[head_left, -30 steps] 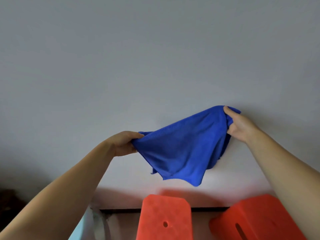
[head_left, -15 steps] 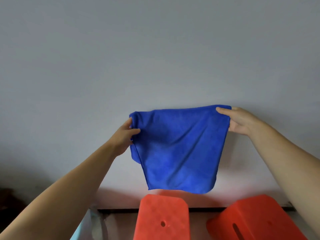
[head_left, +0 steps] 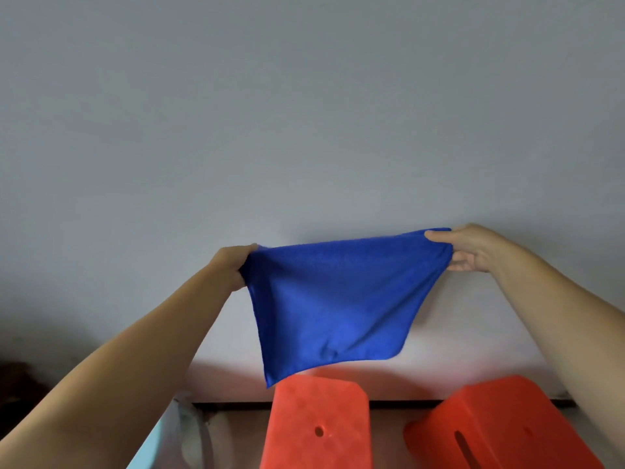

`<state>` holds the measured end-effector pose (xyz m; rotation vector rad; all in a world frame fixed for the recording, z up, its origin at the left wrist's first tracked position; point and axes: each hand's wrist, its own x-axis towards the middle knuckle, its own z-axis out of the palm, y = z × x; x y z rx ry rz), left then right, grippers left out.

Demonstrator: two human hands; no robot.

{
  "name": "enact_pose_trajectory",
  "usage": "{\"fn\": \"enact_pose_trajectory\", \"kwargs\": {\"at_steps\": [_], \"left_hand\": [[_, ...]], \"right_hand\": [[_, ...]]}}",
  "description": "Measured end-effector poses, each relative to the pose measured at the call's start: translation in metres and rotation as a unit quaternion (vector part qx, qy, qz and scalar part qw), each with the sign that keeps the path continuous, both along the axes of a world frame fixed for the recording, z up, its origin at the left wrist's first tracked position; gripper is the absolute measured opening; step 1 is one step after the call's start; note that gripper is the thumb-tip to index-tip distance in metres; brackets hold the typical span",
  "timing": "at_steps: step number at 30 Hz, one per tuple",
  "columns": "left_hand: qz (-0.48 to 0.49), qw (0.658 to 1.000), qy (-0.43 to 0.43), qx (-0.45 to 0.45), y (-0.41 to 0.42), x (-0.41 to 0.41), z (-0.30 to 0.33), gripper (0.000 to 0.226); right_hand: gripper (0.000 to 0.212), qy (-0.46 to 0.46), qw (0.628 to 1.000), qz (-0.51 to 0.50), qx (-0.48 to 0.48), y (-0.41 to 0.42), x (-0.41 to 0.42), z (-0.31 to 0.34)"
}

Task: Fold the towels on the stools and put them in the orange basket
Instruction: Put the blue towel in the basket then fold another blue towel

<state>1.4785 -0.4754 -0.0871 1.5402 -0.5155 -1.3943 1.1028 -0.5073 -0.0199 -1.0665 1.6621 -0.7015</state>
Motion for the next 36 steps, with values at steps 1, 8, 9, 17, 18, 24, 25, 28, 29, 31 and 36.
{"fn": "enact_pose_trajectory", "kwargs": {"at_steps": [1, 8, 9, 17, 18, 24, 25, 28, 29, 31, 36], "left_hand": [[0.002, 0.999, 0.035, 0.011, 0.000, 0.002, 0.000, 0.007], [-0.088, 0.991, -0.001, -0.098, 0.006, 0.011, 0.008, 0.036], [-0.093, 0.986, -0.073, -0.113, 0.006, 0.013, 0.006, 0.042], [-0.083, 0.893, -0.428, -0.109, 0.011, 0.018, -0.015, 0.030], [-0.074, 0.912, -0.392, -0.101, 0.011, 0.017, -0.016, 0.027], [-0.041, 0.981, -0.183, -0.046, 0.011, 0.022, -0.017, 0.017], [-0.035, 0.985, -0.164, -0.051, 0.010, 0.023, -0.017, 0.018], [-0.023, 0.988, -0.132, -0.077, 0.009, 0.025, -0.015, 0.016], [-0.038, 0.986, -0.133, -0.088, 0.010, 0.026, -0.013, 0.014], [-0.104, 0.974, -0.171, -0.106, 0.012, 0.028, -0.013, 0.021], [-0.331, 0.778, -0.530, -0.072, 0.015, 0.019, -0.015, 0.026]], "right_hand": [[0.019, 0.004, 1.000, -0.002, 0.012, 0.001, 0.000, -0.002], [0.009, -0.121, 0.991, -0.023, 0.046, 0.000, -0.011, -0.012], [0.009, -0.114, 0.992, -0.026, 0.042, 0.000, -0.012, -0.014], [0.009, 0.131, 0.991, 0.025, -0.032, 0.000, -0.008, -0.030], [0.010, 0.132, 0.991, 0.021, -0.021, 0.001, -0.009, -0.033], [0.008, -0.089, 0.994, -0.052, 0.022, 0.005, -0.014, -0.044], [0.005, -0.129, 0.990, -0.050, 0.016, 0.007, -0.014, -0.043], [0.013, -0.176, 0.984, 0.001, -0.019, 0.012, -0.017, -0.042], [0.018, -0.135, 0.990, 0.037, -0.030, 0.014, -0.019, -0.043], [0.027, 0.024, 0.993, 0.100, -0.063, 0.015, -0.020, -0.047], [0.013, 0.254, 0.943, 0.148, -0.153, 0.014, -0.017, -0.058]]}}
